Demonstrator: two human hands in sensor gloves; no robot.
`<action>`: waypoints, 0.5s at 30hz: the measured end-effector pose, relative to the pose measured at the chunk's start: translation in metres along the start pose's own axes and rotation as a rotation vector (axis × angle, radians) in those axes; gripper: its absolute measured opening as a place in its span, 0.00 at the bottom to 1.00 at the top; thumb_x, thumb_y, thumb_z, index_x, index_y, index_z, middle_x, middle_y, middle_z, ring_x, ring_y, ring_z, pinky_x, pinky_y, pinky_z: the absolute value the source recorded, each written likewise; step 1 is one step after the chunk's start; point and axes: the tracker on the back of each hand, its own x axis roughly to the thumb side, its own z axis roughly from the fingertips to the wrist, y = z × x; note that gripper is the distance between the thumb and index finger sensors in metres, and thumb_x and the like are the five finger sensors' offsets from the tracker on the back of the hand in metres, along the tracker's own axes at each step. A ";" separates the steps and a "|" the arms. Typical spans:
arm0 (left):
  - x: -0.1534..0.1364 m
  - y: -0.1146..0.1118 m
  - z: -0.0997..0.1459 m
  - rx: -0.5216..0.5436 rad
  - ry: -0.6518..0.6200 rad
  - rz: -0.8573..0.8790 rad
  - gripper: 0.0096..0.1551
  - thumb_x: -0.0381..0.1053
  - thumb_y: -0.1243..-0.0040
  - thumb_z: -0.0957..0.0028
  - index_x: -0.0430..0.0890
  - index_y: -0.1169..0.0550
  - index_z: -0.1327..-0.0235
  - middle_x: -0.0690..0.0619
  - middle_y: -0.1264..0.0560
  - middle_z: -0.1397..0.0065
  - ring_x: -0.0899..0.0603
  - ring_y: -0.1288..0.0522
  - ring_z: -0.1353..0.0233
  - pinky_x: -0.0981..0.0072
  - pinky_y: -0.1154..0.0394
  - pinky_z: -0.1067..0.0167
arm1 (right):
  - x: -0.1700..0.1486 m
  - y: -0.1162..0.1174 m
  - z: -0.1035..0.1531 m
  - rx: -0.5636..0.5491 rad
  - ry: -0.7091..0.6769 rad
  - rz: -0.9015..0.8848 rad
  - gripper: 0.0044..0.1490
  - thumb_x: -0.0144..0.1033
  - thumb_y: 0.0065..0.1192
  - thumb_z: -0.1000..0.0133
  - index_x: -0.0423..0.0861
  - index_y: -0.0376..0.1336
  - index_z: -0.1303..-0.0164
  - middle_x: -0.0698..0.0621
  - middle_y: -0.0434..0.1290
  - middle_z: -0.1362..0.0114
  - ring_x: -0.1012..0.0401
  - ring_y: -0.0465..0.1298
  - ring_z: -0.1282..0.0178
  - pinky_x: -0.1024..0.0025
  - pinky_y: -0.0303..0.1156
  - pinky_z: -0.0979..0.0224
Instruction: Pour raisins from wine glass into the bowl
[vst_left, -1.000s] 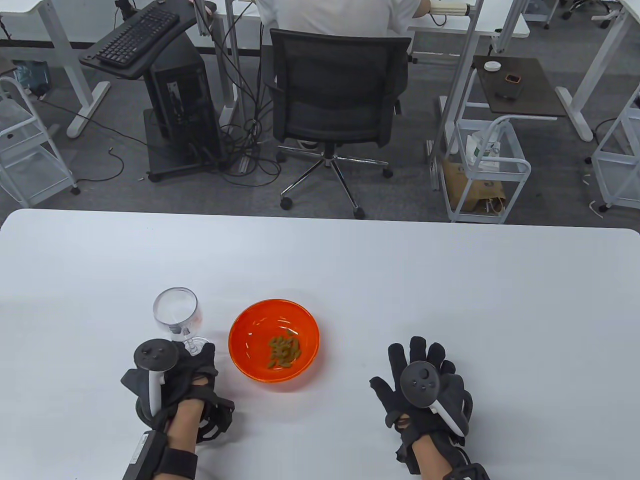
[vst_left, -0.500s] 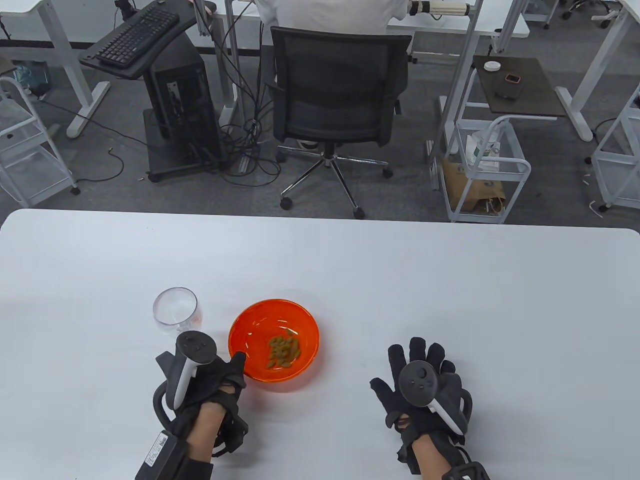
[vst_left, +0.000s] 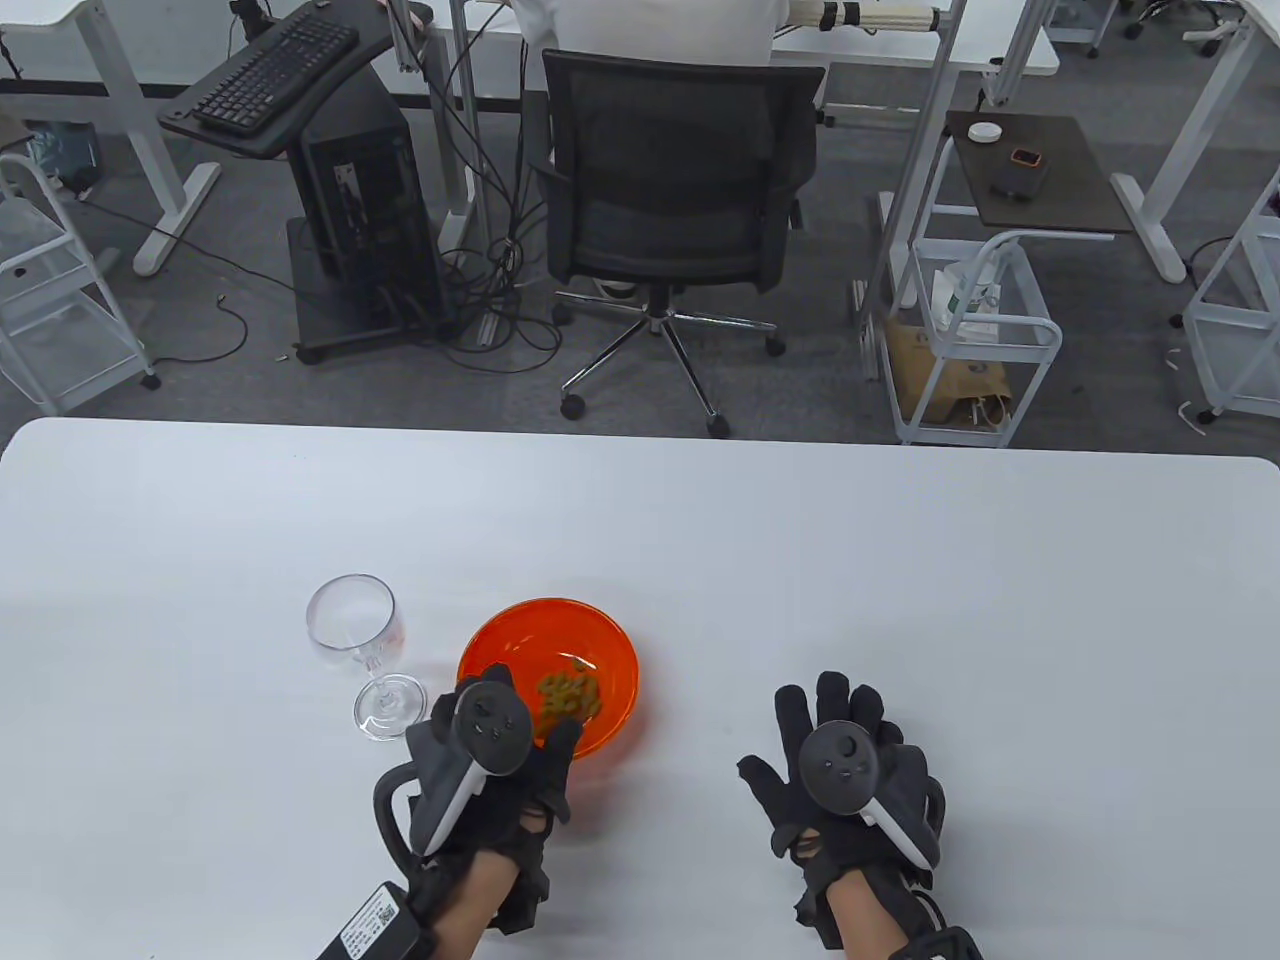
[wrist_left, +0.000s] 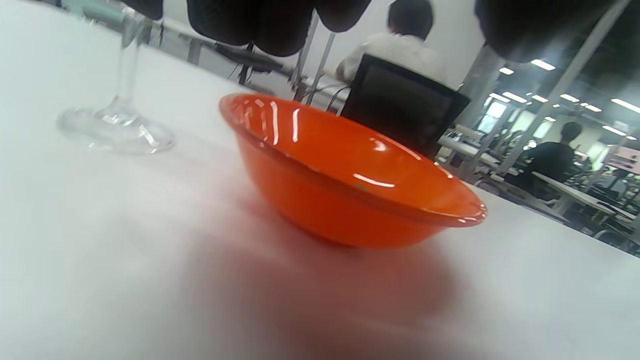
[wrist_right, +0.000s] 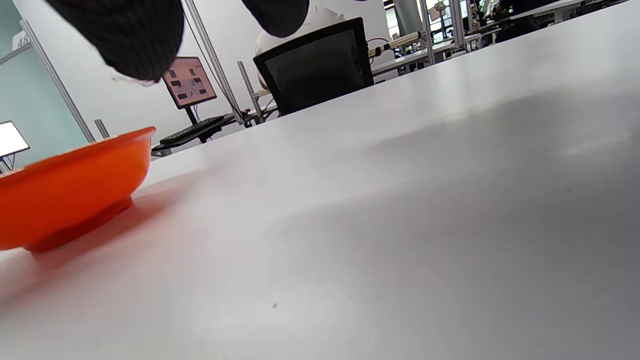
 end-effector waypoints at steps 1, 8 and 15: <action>0.005 -0.001 0.002 0.021 -0.044 -0.012 0.55 0.74 0.44 0.54 0.48 0.44 0.20 0.40 0.42 0.14 0.29 0.44 0.17 0.30 0.45 0.28 | 0.000 -0.002 0.001 -0.007 -0.003 -0.005 0.51 0.58 0.60 0.42 0.45 0.44 0.17 0.33 0.33 0.13 0.27 0.33 0.20 0.27 0.32 0.24; 0.034 -0.009 0.017 0.120 -0.333 -0.045 0.53 0.74 0.42 0.56 0.52 0.42 0.20 0.44 0.43 0.12 0.32 0.49 0.15 0.31 0.54 0.25 | 0.019 -0.017 0.014 -0.116 -0.098 0.002 0.51 0.58 0.61 0.42 0.44 0.44 0.18 0.32 0.37 0.13 0.25 0.45 0.20 0.28 0.46 0.23; 0.043 -0.018 0.021 0.119 -0.387 -0.077 0.54 0.75 0.42 0.57 0.54 0.41 0.20 0.45 0.43 0.12 0.32 0.50 0.15 0.28 0.54 0.26 | 0.051 -0.024 0.029 -0.235 -0.253 0.077 0.51 0.57 0.62 0.43 0.45 0.45 0.18 0.33 0.37 0.13 0.28 0.40 0.18 0.28 0.40 0.22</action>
